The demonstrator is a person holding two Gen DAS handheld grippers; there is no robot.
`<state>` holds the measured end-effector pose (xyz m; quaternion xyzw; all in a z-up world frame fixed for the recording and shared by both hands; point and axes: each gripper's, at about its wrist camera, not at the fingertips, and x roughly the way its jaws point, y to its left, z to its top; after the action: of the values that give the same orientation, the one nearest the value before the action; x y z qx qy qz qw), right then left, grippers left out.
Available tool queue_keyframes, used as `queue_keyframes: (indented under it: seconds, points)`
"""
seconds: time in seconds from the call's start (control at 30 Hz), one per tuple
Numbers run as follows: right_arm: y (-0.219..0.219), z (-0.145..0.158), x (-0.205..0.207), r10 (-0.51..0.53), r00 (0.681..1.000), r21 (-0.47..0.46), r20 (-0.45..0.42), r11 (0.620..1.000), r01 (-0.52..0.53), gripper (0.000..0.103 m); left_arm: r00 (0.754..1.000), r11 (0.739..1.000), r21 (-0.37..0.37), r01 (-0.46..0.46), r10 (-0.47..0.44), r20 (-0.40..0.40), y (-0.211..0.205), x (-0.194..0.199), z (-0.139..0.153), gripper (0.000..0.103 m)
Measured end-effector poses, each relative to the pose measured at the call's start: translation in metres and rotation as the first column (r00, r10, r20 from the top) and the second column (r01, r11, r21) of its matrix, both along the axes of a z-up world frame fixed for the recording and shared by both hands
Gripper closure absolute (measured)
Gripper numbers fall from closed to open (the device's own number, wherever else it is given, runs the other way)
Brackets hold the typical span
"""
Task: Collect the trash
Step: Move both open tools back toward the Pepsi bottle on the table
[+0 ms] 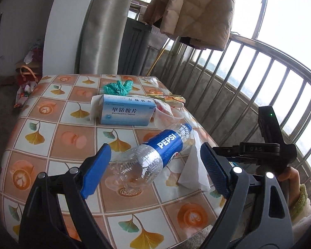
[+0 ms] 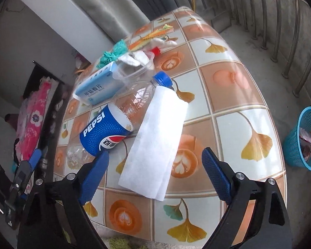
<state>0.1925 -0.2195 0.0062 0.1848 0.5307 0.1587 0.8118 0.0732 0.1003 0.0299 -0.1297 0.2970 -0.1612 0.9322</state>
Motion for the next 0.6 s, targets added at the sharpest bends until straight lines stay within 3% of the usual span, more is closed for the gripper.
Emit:
queue_keyframes:
  seconds: [0.1, 0.23, 0.4, 0.6]
  points:
    - [-0.001, 0.011, 0.001, -0.001, 1.000, 0.067, 0.011, 0.998, 0.000, 0.020, 1.000, 1.000, -0.017, -0.011, 0.011, -0.019, 0.012, 0.007, -0.011, 0.020]
    - [0.019, 0.023, 0.014, 0.056, 0.998, 0.164, 0.008, 0.985, -0.057, 0.020, 0.997, 0.995, -0.096, -0.030, 0.023, -0.068, 0.029, 0.023, -0.027, 0.020]
    - [0.050, 0.006, 0.039, 0.077, 0.992, 0.227, -0.102, 0.972, -0.052, 0.025, 0.993, 0.978, -0.209, -0.023, -0.002, -0.119, 0.037, 0.047, -0.044, 0.024]
    - [0.060, -0.018, 0.051, 0.028, 0.978, 0.232, -0.208, 0.973, 0.021, 0.030, 0.988, 0.964, -0.266, 0.021, -0.061, -0.140, 0.037, 0.062, -0.048, 0.032]
